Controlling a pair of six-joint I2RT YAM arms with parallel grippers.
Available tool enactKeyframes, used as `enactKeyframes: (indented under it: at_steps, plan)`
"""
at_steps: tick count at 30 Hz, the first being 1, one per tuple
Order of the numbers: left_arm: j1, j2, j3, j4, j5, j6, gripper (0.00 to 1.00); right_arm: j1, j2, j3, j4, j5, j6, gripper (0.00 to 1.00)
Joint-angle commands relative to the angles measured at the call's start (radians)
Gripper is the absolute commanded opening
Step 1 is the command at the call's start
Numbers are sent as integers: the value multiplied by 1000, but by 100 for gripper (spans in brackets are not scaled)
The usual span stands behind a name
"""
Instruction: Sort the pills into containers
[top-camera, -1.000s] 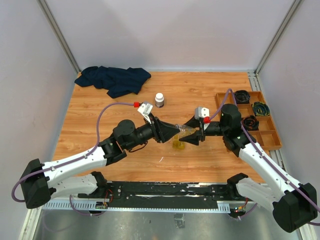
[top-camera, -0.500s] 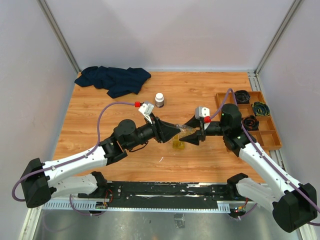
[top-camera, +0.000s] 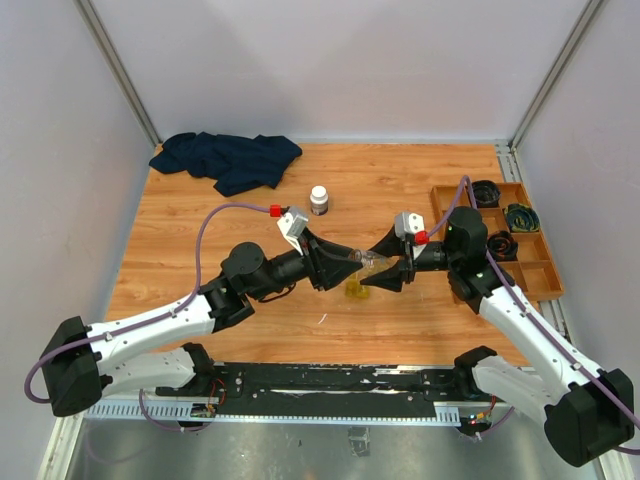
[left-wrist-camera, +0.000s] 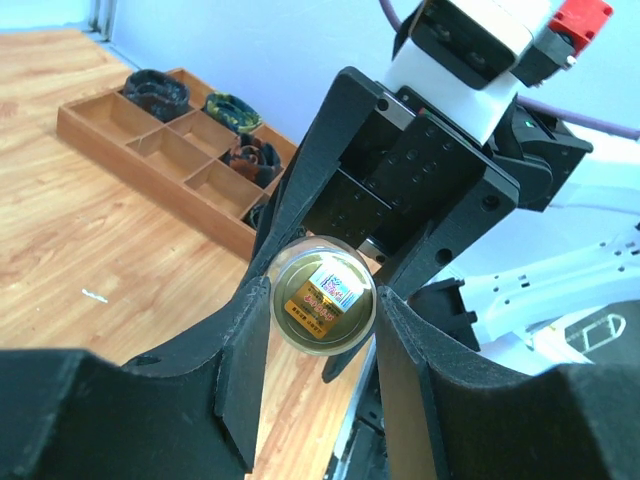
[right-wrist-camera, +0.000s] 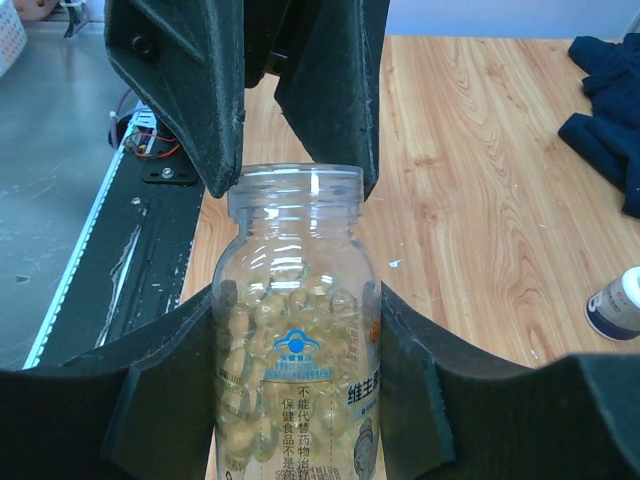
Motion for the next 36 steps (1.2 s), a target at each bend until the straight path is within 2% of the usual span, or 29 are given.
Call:
enactKeyframes:
  at_steps: [1,11,15,19,25,36]
  plan:
    - [-11,13,-23,32,127,120,22,0,-24,8,95,-73,28,0]
    - [1,28,24,-125,149,391,20,0,-25,11,75,-58,8,1]
    - [19,33,13,-128,204,476,21,0,-26,11,74,-59,8,1]
    - [61,38,5,-92,289,487,21,0,-24,12,74,-62,7,0]
    - [110,84,3,-5,439,411,22,0,-26,9,74,-68,4,0]
    - [126,157,68,-108,552,452,25,0,-31,13,51,-73,-24,0]
